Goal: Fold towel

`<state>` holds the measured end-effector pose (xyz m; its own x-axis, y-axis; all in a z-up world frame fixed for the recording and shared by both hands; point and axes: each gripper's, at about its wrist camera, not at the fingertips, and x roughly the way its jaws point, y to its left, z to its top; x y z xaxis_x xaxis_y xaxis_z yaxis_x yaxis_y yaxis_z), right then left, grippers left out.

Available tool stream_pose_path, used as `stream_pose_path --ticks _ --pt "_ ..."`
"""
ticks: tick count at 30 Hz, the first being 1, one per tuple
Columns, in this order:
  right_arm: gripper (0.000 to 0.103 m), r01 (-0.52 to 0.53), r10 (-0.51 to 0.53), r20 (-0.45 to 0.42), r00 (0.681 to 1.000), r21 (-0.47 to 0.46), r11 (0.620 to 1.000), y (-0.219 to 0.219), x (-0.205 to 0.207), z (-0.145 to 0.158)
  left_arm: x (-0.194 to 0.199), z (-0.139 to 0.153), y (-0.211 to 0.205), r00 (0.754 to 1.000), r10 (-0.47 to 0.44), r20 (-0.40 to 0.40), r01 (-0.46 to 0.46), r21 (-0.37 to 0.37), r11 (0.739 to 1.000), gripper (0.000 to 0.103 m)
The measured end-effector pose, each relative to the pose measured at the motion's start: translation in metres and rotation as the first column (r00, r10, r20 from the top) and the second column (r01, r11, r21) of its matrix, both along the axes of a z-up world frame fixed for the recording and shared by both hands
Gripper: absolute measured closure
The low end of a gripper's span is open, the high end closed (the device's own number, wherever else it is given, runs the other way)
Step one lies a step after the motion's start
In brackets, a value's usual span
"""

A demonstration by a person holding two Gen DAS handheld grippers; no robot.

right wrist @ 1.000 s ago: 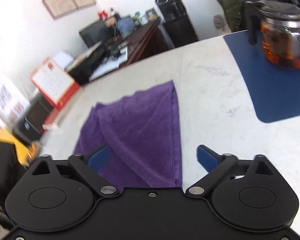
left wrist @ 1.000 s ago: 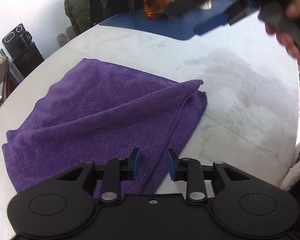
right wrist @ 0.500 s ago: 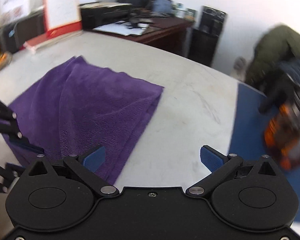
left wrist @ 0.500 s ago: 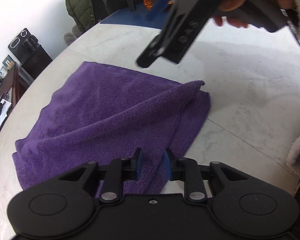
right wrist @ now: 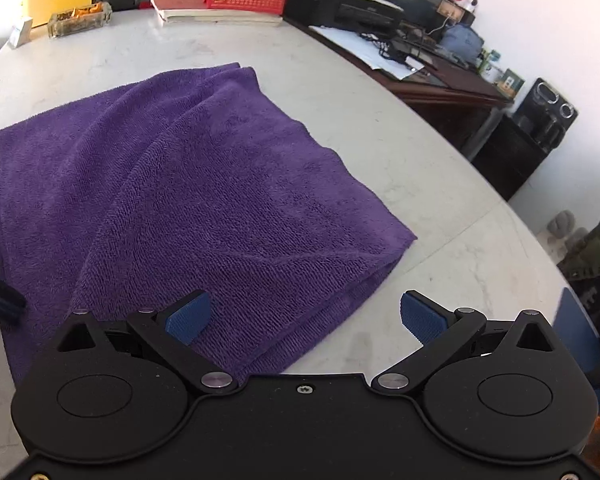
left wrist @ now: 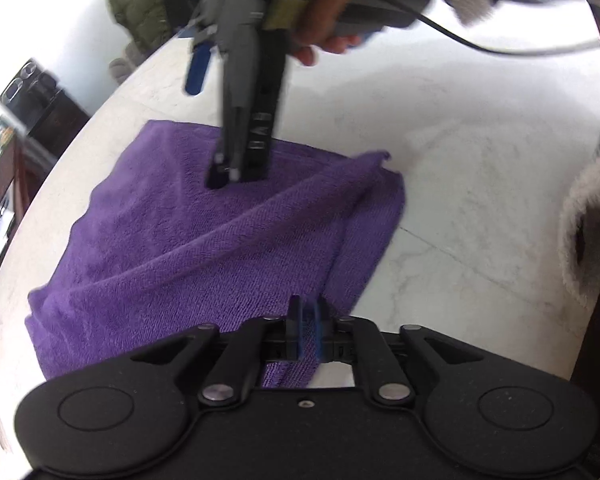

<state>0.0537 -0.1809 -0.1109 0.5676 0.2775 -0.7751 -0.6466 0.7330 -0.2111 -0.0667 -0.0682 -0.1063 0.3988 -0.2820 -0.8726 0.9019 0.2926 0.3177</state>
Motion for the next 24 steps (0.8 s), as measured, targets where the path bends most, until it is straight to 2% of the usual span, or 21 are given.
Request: stream_pose_path --ticks 6,13,16,20,24 --pt "0.0 0.022 -0.017 -0.083 0.996 0.061 0.998 -0.002 0.012 -0.003 0.009 0.003 0.001 0.993 -0.12 0.005 0.12 0.036 0.992 0.085" --pt "0.0 0.028 -0.019 -0.116 0.993 0.076 0.997 -0.003 0.015 -0.004 0.025 0.004 0.004 0.96 -0.27 -0.066 0.274 0.053 0.96 0.078" --pt "0.0 0.037 -0.027 -0.127 0.992 0.083 0.996 -0.003 0.018 -0.004 0.034 0.004 0.005 0.947 -0.304 -0.1 0.31 0.047 0.95 0.071" --pt "0.0 0.056 -0.042 -0.145 0.989 0.097 0.994 -0.006 0.019 -0.005 0.035 0.006 0.005 0.923 -0.355 -0.145 0.364 0.038 0.931 0.069" --pt "0.0 0.074 -0.055 -0.164 0.985 0.114 0.991 -0.009 0.022 -0.006 0.054 0.006 0.005 0.91 -0.345 -0.231 0.356 0.006 0.934 0.067"
